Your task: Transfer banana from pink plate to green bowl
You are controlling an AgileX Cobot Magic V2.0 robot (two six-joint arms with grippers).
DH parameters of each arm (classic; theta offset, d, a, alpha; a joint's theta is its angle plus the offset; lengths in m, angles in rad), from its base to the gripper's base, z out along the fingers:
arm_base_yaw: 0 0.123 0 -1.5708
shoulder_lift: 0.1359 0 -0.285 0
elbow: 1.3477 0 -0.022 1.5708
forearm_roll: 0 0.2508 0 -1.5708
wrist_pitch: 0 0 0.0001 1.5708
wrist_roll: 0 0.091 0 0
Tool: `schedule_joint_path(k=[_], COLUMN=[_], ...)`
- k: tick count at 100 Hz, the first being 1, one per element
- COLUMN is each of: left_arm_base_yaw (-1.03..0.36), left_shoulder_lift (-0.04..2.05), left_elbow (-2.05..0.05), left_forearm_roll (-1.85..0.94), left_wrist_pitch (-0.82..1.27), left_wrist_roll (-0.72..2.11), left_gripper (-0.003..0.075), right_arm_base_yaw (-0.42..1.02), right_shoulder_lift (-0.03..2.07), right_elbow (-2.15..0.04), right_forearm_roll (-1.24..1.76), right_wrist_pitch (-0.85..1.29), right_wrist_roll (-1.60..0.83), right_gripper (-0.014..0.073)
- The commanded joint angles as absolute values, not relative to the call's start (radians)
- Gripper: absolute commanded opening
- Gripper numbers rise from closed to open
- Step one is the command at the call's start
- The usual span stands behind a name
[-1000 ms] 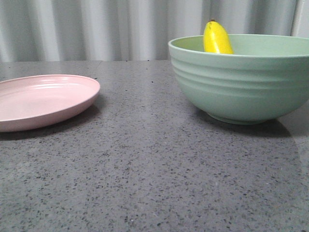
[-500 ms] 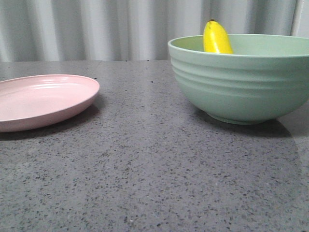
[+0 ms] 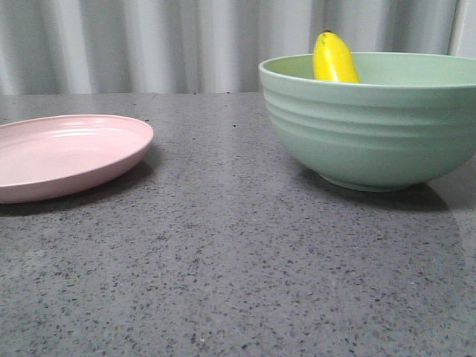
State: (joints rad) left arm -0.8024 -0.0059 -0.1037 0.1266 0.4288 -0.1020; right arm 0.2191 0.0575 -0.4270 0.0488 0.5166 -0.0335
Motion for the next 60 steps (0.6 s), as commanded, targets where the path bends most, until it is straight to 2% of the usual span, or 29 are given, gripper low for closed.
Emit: schedule_joint_path(k=[1,25,46,60], left_arm_base_yaw=[-0.729,-0.384,-0.1,0.002], left_shoulder_lift=[0.004,0.004,-0.011,-0.037], left_elbow=[-0.082,0.026,0.026,0.028], left_forearm_roll=[0.133,-0.051,-0.051,-0.051], left_wrist_pitch=[0.248,-0.066,-0.059,0.061], left_wrist_roll=[-0.142,0.041,0.059,0.059], left_gripper=[-0.0019,-0.0019,-0.0019,-0.0019], right_arm_base_yaw=[0.215,0.215,0.215,0.215], right_shoulder_lift=[0.07,0.07,0.07,0.07], right_elbow=[-0.451,-0.451,-0.451,-0.451], right_forearm_roll=[0.039,0.039,0.039,0.039], right_wrist_pitch=[0.444,0.444,0.447,0.447], right_wrist_roll=[-0.038,-0.038,-0.038,-0.038], right_gripper=[-0.0078,-0.008,-0.008,-0.008])
